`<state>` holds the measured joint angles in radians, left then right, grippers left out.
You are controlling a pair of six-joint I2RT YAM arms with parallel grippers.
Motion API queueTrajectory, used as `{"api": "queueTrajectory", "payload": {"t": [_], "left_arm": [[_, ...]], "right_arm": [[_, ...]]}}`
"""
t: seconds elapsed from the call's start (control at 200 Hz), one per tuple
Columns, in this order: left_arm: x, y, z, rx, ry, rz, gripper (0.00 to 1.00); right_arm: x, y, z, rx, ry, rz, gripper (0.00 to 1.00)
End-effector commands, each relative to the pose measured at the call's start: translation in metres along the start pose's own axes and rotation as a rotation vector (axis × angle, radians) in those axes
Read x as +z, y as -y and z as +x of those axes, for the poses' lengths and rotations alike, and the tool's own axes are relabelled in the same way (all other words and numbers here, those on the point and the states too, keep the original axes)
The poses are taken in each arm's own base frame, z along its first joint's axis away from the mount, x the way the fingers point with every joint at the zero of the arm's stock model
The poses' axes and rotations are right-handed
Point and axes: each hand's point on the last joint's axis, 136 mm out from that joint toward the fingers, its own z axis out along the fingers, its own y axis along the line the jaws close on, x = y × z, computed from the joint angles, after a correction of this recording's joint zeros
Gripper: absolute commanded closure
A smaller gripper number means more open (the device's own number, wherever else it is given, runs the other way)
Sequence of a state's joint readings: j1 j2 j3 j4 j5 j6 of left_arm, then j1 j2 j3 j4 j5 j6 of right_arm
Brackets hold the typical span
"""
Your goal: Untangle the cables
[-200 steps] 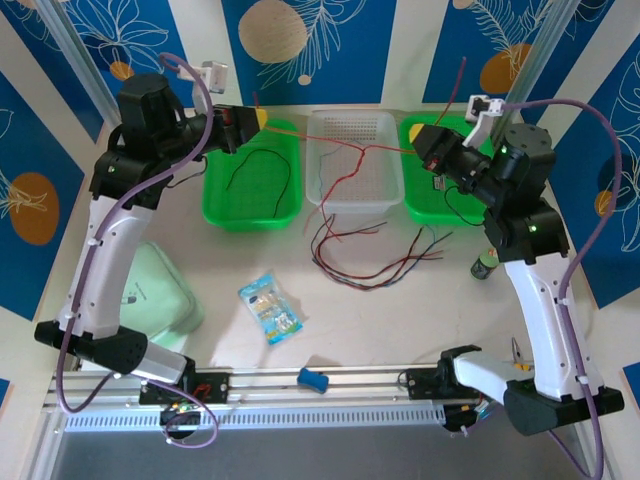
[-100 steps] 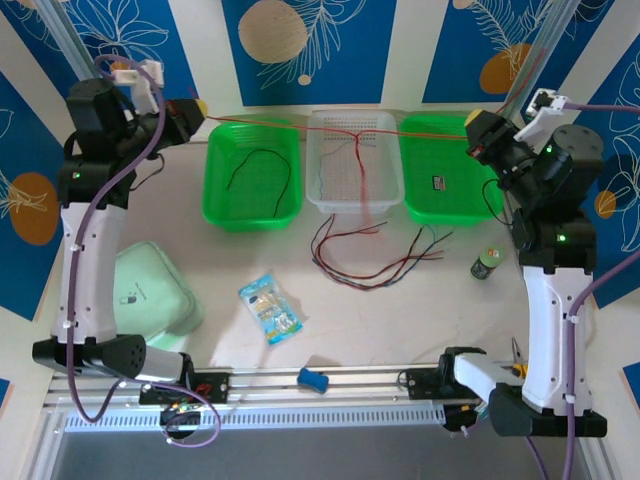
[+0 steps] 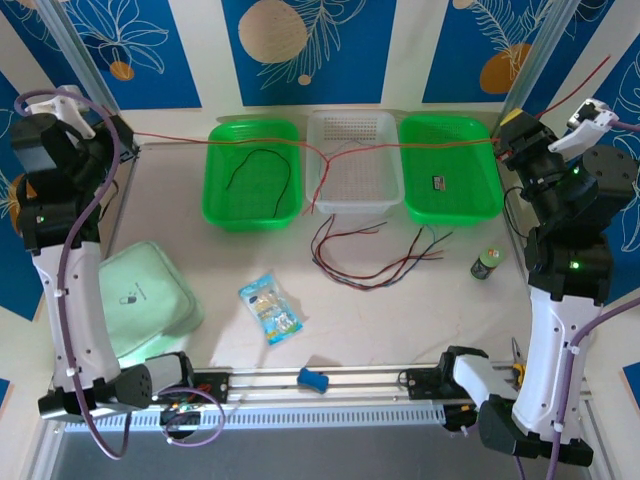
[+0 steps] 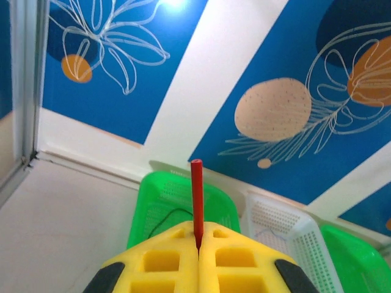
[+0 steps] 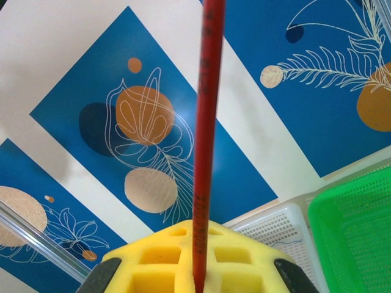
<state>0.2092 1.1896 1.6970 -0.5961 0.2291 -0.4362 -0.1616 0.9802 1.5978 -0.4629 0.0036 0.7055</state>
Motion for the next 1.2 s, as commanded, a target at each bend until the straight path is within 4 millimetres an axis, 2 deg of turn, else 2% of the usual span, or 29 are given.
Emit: {"api": "queueTrajectory", "payload": {"t": [0.0, 0.14, 0.225, 0.465, 0.68, 0.775, 0.92, 1.07, 1.195], "left_arm": [[-0.006, 0.003, -0.022, 0.03, 0.086, -0.005, 1.0], [-0.021, -0.014, -0.036, 0.095, 0.135, -0.142, 1.0], [-0.031, -0.013, -0.044, 0.109, 0.187, -0.154, 1.0], [-0.066, -0.024, -0.064, 0.107, 0.335, -0.264, 1.0], [-0.078, -0.033, -0.073, 0.082, 0.402, -0.324, 1.0], [-0.083, -0.035, -0.077, 0.086, 0.438, -0.339, 1.0], [-0.091, -0.054, -0.083, 0.121, 0.474, -0.473, 1.0], [-0.09, -0.064, -0.081, 0.105, 0.488, -0.516, 1.0], [-0.089, -0.07, -0.076, 0.089, 0.497, -0.536, 1.0]], "right_arm": [[0.0, -0.006, -0.015, -0.038, 0.041, -0.005, 1.0], [-0.004, -0.013, -0.029, -0.08, 0.063, -0.007, 1.0], [-0.003, -0.014, -0.031, -0.086, 0.056, 0.001, 1.0], [-0.017, 0.023, -0.043, -0.091, 0.174, 0.202, 1.0], [-0.02, 0.032, -0.05, -0.149, 0.22, 0.255, 1.0], [-0.016, 0.03, -0.048, -0.164, 0.206, 0.237, 1.0], [-0.01, 0.033, -0.047, -0.197, 0.177, 0.263, 1.0], [-0.019, 0.048, -0.061, -0.27, 0.249, 0.37, 1.0], [-0.019, 0.055, -0.063, -0.318, 0.27, 0.408, 1.0]]}}
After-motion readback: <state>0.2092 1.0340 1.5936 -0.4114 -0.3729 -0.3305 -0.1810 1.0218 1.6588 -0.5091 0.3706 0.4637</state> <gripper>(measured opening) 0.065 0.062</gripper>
